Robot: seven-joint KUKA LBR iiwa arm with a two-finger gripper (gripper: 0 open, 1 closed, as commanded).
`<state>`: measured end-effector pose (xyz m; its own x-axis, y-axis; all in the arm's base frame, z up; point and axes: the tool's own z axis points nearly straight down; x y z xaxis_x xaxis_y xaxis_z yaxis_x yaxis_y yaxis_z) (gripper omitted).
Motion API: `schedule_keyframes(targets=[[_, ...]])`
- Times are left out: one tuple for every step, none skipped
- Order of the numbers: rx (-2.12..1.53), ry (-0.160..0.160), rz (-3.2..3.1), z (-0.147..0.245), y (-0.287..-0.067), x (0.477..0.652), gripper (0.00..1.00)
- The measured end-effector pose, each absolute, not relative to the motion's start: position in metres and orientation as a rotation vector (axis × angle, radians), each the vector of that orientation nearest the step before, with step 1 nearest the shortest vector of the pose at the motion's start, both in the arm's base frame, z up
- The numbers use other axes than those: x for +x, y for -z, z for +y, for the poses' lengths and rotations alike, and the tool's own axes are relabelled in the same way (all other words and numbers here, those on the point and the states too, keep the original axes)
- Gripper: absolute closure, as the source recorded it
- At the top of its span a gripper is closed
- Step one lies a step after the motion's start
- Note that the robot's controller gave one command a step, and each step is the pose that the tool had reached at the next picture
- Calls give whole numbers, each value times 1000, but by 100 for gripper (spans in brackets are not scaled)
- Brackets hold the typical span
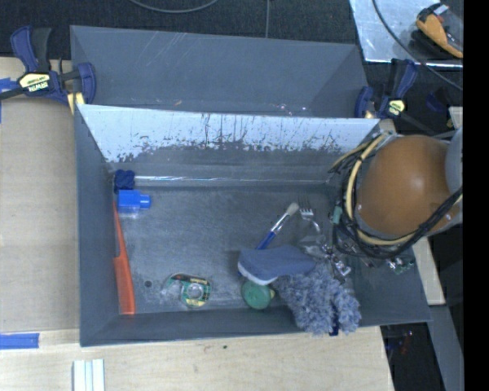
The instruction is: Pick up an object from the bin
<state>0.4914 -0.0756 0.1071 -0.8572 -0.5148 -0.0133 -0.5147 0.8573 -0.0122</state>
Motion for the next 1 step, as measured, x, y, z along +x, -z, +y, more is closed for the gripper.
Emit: schedule_keyframes(targets=[[-833, 10, 3016, -75, -152, 491, 100]])
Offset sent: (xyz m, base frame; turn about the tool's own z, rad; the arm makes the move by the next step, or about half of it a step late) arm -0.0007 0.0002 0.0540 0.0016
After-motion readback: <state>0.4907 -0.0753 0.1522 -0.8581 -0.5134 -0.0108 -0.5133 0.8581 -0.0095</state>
